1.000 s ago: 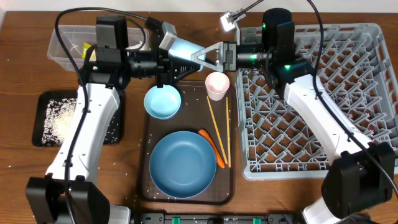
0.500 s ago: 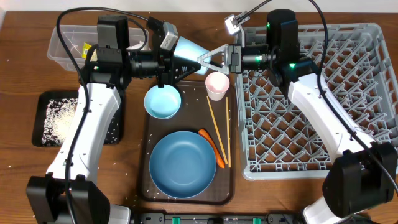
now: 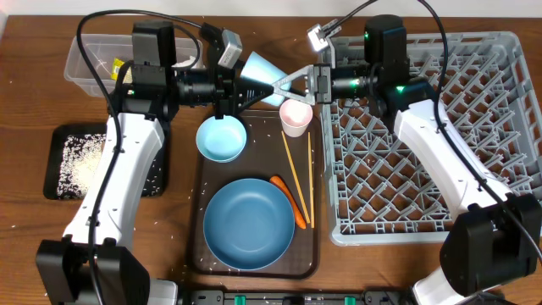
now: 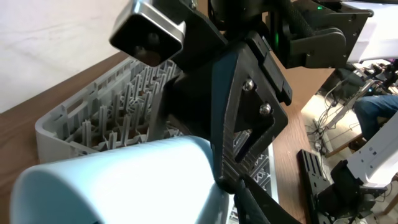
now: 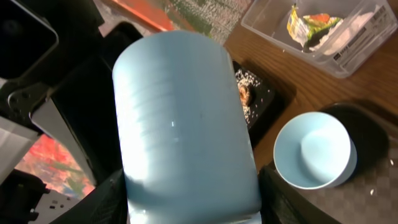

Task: Sort waste into correct bins and load items into the dishwasher rack
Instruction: 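Open the left gripper and pull the cup right with right gripper, then carry the light-blue cup over the dish rack with right gripper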

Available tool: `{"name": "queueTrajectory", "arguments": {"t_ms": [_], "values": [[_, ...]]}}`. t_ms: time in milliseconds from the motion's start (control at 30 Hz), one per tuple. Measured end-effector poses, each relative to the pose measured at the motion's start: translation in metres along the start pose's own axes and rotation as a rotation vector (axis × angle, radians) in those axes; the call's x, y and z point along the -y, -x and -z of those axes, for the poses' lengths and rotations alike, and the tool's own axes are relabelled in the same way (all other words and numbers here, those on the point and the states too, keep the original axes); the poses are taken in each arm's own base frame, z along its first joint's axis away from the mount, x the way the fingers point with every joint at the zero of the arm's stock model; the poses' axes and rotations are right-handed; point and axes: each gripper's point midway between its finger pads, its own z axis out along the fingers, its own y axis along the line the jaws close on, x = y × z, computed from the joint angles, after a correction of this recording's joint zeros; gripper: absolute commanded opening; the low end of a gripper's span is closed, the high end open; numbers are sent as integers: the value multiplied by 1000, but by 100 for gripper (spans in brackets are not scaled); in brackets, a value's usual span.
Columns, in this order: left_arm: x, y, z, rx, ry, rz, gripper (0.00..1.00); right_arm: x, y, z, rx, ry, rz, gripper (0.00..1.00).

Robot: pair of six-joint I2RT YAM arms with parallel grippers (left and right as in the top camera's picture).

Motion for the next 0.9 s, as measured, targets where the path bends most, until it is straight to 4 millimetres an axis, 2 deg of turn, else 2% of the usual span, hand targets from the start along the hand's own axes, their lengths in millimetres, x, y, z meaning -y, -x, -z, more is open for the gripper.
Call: {"name": "queueTrajectory", "arguments": {"t_ms": [700,900], "values": [[-1,0,0,-1,7,-4,38,15,-20,10,-50,-25,-20,42],[-3,0,0,-2,15,-6,38,23,-20,20,-43,-46,-25,42]]}}
